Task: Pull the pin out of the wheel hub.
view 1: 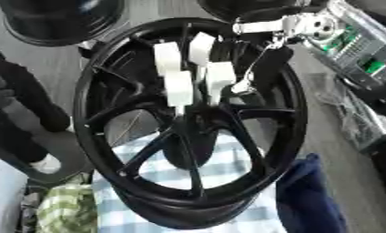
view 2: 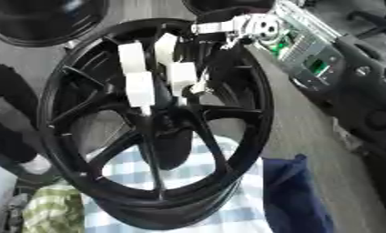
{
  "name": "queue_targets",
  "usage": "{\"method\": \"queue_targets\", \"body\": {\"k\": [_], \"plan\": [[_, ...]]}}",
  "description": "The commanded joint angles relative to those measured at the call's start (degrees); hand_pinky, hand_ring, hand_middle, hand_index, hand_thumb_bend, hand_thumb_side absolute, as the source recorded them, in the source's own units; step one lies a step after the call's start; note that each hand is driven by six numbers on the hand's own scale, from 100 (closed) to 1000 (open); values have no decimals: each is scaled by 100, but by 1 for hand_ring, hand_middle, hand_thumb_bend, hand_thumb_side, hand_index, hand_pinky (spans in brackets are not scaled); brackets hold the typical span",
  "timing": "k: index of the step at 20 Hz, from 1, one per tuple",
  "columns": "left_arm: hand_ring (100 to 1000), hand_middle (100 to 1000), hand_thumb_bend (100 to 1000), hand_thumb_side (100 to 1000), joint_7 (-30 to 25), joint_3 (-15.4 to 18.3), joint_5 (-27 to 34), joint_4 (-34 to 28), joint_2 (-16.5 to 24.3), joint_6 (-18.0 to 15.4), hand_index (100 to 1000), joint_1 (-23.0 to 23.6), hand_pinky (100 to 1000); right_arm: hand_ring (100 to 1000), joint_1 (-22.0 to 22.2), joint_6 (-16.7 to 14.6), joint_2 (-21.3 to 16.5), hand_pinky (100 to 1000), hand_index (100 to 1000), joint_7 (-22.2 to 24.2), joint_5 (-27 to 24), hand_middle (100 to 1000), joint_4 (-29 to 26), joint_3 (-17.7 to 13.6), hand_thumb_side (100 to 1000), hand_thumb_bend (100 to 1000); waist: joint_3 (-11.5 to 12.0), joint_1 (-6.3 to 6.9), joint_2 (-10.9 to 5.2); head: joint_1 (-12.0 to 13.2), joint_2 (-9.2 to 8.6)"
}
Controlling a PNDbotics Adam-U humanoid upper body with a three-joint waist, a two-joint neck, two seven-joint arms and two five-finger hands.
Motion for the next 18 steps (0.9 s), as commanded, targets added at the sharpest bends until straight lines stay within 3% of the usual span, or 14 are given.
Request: {"method": "queue_targets", "body": {"k": [1, 9, 18], "plan": [[652, 626, 144, 652, -7, 35, 0, -90, 54, -10, 648, -54, 746, 664, -79, 24, -50, 775, 751, 4, -14, 657, 12, -43, 237, 421, 9, 3, -76, -3, 33], [652, 625, 137, 657, -15, 31, 5, -90, 37, -4, 647, -51, 747, 636, -59, 150, 10, 772, 687, -143, -80, 563, 58, -43, 100, 389, 28, 2, -69, -14, 33], [653, 625, 134, 660, -21, 35, 11, -82, 38, -5, 648, -41, 749, 601, -41, 312, 4, 775, 623, -323, -366, 493, 5, -78, 100, 341, 27, 6, -65, -26, 33]]}}
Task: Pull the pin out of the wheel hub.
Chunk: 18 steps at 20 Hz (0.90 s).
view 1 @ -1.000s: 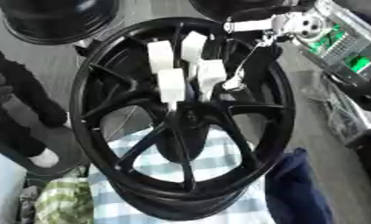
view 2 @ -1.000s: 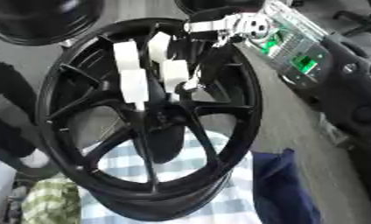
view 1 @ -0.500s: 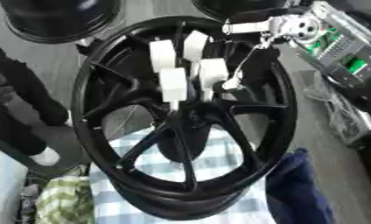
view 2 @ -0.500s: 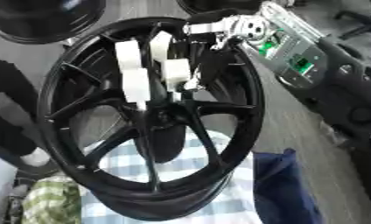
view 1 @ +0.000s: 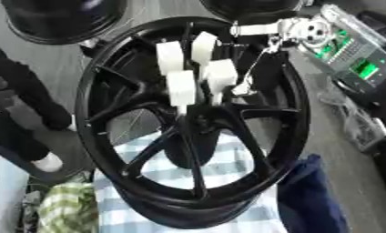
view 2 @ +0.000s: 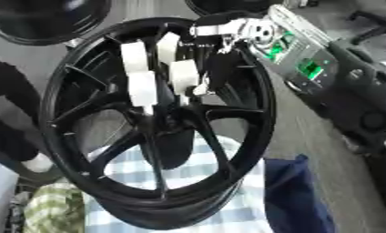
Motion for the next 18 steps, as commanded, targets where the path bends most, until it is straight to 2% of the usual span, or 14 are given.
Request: {"method": "queue_targets", "body": {"k": [1, 7, 10, 11, 12, 18], "plan": [[653, 625, 133, 660, -16, 38, 3, -81, 87, -9, 648, -41, 749, 597, -85, 87, -98, 777, 617, -110, -193, 487, -105, -128, 100, 339, -5, 10, -75, -21, 33], [653, 624, 130, 662, -24, 37, 3, -75, 94, -10, 648, -34, 751, 581, -20, 321, -316, 784, 595, -235, -590, 468, -431, -407, 100, 330, -29, 15, -84, -18, 33], [653, 624, 128, 662, -21, 47, -2, -76, 101, -13, 647, -33, 751, 571, 47, 396, -487, 786, 583, -326, -747, 457, -631, -704, 100, 324, -44, 22, -90, -18, 33], [653, 624, 128, 662, -19, 51, -1, -74, 103, -14, 647, -32, 751, 569, 85, 419, -545, 787, 582, -373, -807, 465, -711, -838, 293, 100, -49, 24, -90, -16, 33], [653, 624, 128, 663, -17, 55, 1, -73, 103, -15, 647, -31, 751, 568, 136, 440, -608, 788, 582, -446, -866, 456, -796, -1001, 100, 318, -57, 28, -90, -10, 33], [653, 624, 125, 665, -13, 70, 2, -74, 98, -18, 647, -25, 752, 565, 679, 634, -1150, 791, 586, -942, -1288, 459, -1285, -1926, 100, 306, -95, 42, -73, 29, 33]]}}
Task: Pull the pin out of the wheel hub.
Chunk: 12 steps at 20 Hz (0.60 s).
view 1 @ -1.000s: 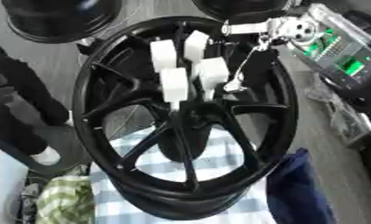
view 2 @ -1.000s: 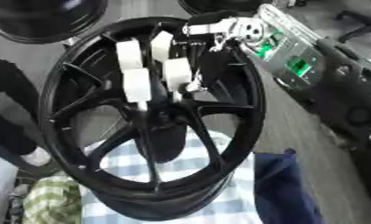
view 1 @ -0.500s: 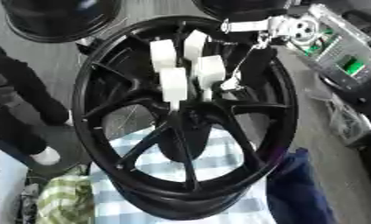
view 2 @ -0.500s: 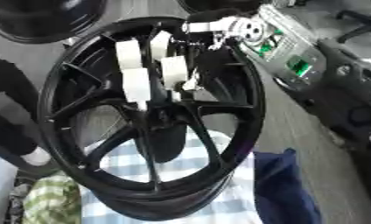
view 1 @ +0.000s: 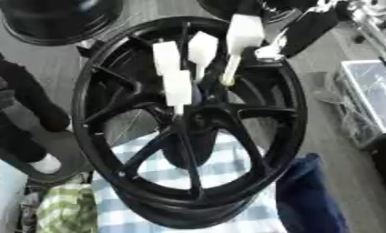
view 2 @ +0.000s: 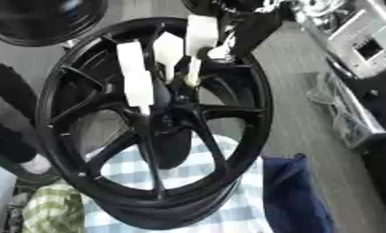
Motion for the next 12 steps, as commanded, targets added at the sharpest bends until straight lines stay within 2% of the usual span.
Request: {"method": "queue_targets", "body": {"k": [1, 5, 9, 12], "plan": [[653, 624, 125, 666, -10, 63, 0, -75, 98, -17, 647, -29, 752, 565, 166, 93, -483, 792, 587, -331, -256, 459, -311, -577, 100, 304, -23, 21, -71, 28, 33], [653, 625, 125, 666, 3, 85, -3, -85, 100, -22, 647, -42, 753, 568, 859, 115, -1022, 792, 597, -883, -468, 467, -435, -1254, 100, 313, -60, 37, -51, 75, 24], [652, 625, 124, 665, 33, 120, -5, -100, 101, -32, 647, -60, 753, 578, 1935, -72, -1591, 793, 613, -1603, -450, 480, -298, -2084, 100, 331, -97, 61, -22, 119, -24], [652, 625, 123, 666, 65, 153, -2, -105, 99, -37, 647, -62, 753, 589, 2788, -256, -1634, 797, 632, -2228, -194, 496, 12, -2774, 100, 333, -146, 79, -2, 163, -55]]}}
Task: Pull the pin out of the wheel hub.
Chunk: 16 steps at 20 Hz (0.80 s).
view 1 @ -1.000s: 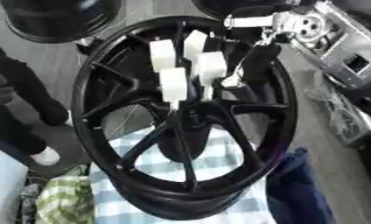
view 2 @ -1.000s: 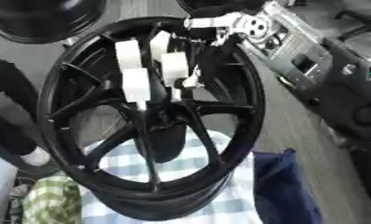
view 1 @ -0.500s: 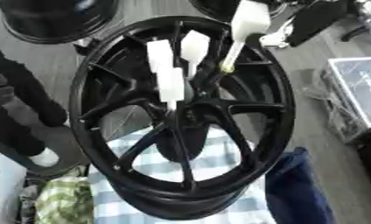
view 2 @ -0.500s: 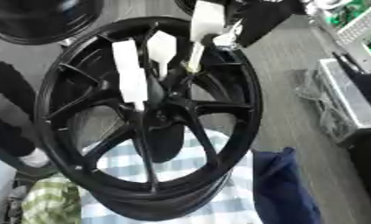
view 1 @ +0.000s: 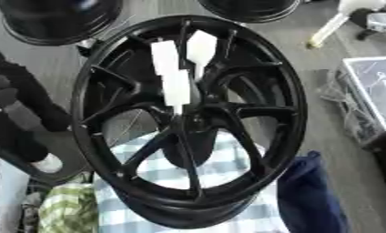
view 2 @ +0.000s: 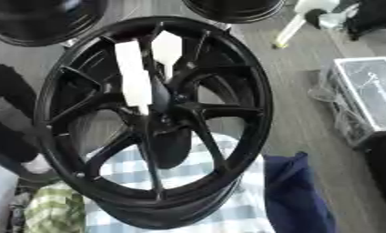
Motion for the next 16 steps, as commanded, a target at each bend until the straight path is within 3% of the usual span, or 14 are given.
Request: {"method": "queue_targets", "body": {"k": [1, 5, 7, 8, 10, 11, 14, 16], "plan": [[652, 625, 123, 666, 43, 88, -2, -104, 99, -15, 647, -62, 754, 591, 508, -194, -210, 799, 637, -624, 201, 500, 272, -788, 100, 331, -30, 0, -61, 60, -58], [652, 625, 122, 665, 71, 114, 0, -106, 101, -18, 647, -65, 754, 615, 1330, -402, 187, 799, 672, -1238, 451, 532, 717, -1465, 100, 375, -91, 19, -55, 115, -83], [652, 625, 122, 665, 76, 119, 0, -106, 100, -19, 647, -65, 754, 681, 1547, -442, 353, 812, 750, -1421, 589, 616, 874, -1653, 124, 449, -107, 30, -60, 122, -87], [652, 625, 122, 665, 78, 121, 1, -105, 99, -20, 647, -64, 754, 771, 1610, -467, 415, 847, 849, -1490, 654, 752, 926, -1718, 324, 474, -113, 35, -63, 122, -93], [651, 625, 122, 665, 81, 123, 1, -103, 96, -20, 647, -63, 754, 836, 1671, -541, 528, 882, 916, -1630, 764, 847, 998, -1809, 479, 408, -116, 44, -72, 120, -102], [651, 625, 122, 664, 81, 124, 1, -103, 94, -20, 647, -64, 754, 848, 1673, -577, 581, 887, 926, -1708, 779, 869, 1019, -1837, 506, 382, -112, 48, -76, 122, -106], [651, 626, 123, 664, 80, 122, 5, -101, 92, -21, 648, -74, 754, 845, 1621, -625, 699, 888, 928, -1965, 674, 876, 1033, -1849, 525, 365, -89, 59, -86, 127, -106], [651, 626, 123, 664, 78, 121, 9, -100, 91, -22, 648, -75, 755, 819, 1567, -623, 750, 880, 906, -2102, 547, 850, 1012, -1815, 486, 390, -83, 64, -89, 120, -104]]}}
